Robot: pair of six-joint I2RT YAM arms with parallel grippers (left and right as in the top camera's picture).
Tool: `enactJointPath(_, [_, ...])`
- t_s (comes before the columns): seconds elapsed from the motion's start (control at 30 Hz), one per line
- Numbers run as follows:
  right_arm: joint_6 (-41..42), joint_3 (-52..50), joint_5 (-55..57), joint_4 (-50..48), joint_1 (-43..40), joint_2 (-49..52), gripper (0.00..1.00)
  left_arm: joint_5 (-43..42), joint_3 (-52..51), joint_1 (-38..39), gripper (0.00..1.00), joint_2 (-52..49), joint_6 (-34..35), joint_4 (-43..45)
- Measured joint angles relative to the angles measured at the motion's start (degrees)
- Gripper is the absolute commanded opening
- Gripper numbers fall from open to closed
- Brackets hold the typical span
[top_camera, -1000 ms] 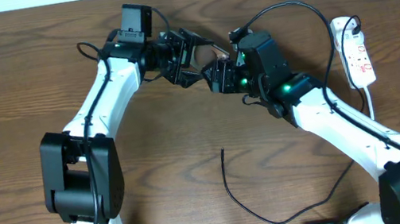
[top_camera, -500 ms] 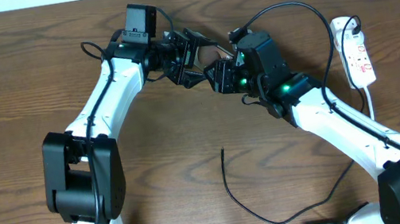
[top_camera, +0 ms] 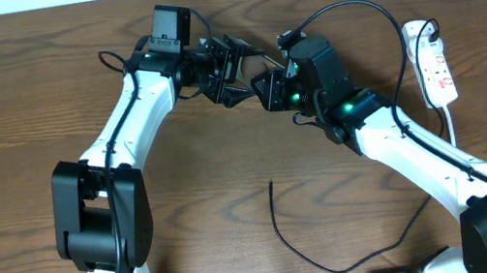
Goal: Plug charger to phone and switch on socket
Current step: 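Close the right gripper on the phone's edge beside the left gripper, then open the left gripper and pull the phone right with the right gripper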
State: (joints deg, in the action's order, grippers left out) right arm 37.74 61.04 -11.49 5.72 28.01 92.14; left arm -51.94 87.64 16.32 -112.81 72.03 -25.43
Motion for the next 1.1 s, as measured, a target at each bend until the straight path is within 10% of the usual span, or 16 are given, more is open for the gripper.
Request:
enactJointPath(0.53, [-1.6,0.0,1.4,0.4,0.0,0.1,0.01,0.2,0.0,0.0,0.07,0.0,0.1,-0.1])
enactJointPath(0.6, [-1.6,0.0,1.4,0.4,0.0,0.1,0.01,0.2,0.0,0.0,0.28,0.0,0.1,-0.1])
enactJointPath(0.63, [-1.6,0.0,1.4,0.4,0.0,0.1,0.01,0.2,0.0,0.0,0.60,0.0,0.1,0.0])
enactJointPath(0.7, [-1.6,0.0,1.4,0.4,0.0,0.1,0.01,0.2,0.0,0.0,0.91,0.0,0.1,-0.1])
enactJointPath(1.1, [-0.6,0.0,1.2,0.0,-2.3,0.3,0.01,-4.2,0.0,-2.6,0.93,0.0,-1.0,0.4])
